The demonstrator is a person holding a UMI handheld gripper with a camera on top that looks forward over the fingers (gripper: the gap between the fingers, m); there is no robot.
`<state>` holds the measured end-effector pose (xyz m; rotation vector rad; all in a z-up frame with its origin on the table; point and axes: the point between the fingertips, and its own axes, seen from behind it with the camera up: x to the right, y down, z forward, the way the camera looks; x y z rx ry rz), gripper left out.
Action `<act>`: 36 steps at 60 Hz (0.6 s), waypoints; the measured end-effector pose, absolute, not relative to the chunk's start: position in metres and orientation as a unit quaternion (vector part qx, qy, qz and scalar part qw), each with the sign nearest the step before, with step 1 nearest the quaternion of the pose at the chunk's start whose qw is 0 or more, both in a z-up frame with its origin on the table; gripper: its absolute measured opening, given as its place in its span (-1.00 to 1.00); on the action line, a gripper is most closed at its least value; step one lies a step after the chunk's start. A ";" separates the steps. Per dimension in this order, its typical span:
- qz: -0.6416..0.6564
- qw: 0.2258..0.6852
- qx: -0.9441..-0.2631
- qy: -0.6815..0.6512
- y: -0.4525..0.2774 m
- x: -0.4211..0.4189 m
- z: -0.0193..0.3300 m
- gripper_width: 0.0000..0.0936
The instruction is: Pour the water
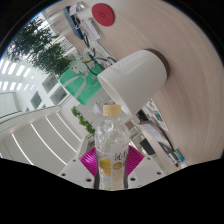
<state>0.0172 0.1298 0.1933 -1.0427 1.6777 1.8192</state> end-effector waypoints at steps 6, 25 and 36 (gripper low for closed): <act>0.690 0.219 -0.341 0.599 0.130 0.037 0.187 -0.31; 0.598 0.331 -0.533 0.498 0.126 0.031 0.231 -0.31; 0.340 0.629 -0.645 0.271 0.123 0.167 0.337 -0.31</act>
